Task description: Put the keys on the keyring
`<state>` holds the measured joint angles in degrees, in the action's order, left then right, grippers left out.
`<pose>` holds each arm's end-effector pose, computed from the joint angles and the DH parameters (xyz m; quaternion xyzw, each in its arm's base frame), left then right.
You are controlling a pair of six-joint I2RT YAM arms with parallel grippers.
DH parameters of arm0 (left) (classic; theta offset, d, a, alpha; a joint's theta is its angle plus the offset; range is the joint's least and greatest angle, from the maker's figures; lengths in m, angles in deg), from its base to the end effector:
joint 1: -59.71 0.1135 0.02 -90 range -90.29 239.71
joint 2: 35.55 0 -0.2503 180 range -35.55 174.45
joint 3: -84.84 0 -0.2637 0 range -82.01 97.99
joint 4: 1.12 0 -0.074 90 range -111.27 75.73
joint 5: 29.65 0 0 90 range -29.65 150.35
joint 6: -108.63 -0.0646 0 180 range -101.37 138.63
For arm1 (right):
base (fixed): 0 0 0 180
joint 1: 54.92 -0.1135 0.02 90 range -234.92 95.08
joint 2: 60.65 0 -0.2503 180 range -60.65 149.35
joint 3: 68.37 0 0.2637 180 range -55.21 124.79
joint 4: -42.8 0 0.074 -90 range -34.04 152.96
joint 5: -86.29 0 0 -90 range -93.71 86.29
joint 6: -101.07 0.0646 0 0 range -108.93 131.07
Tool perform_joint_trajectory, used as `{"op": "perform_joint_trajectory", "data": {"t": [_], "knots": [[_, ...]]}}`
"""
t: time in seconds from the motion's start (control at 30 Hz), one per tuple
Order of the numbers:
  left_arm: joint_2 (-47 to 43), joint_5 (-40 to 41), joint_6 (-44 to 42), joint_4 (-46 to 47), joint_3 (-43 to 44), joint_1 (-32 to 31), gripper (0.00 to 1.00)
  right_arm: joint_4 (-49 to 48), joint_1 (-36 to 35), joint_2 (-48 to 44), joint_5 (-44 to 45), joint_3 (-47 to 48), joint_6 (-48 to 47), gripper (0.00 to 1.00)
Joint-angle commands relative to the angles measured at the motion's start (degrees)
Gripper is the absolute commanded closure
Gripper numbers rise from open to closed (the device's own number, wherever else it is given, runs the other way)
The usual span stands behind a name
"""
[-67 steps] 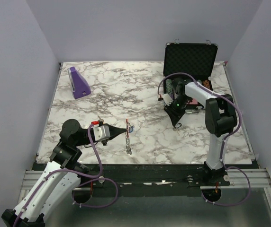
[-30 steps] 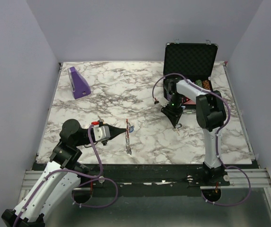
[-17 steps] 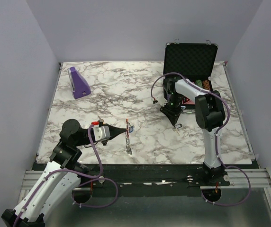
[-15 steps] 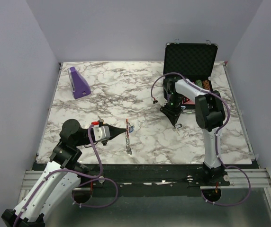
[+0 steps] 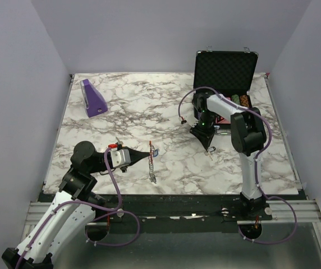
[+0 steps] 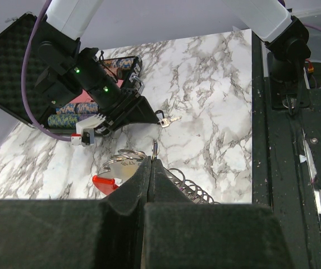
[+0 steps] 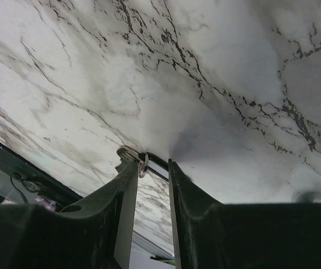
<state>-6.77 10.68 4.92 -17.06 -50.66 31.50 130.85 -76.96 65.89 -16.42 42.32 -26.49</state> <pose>0.1268 -0.1239 0.3050 0.5068 0.4944 -0.3760 0.5978 0.3560 0.1594 0.1096 0.4787 -0.8628 -0.1251 0.1043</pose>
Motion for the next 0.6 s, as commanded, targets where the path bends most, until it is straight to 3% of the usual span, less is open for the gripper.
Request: {"op": "perform_joint_trajectory", "data": {"t": [0.0, 0.57], "knots": [[-0.39, 0.36, -1.05, 0.68, 0.02, -0.18, 1.00, 1.66, -0.54, 0.11, 1.02, -0.59, -0.67, 0.64], [-0.39, 0.36, -1.14, 0.68, 0.02, -0.10, 1.00, 2.28, -0.72, -0.33, 1.11, -1.65, -0.76, 0.71]]}}
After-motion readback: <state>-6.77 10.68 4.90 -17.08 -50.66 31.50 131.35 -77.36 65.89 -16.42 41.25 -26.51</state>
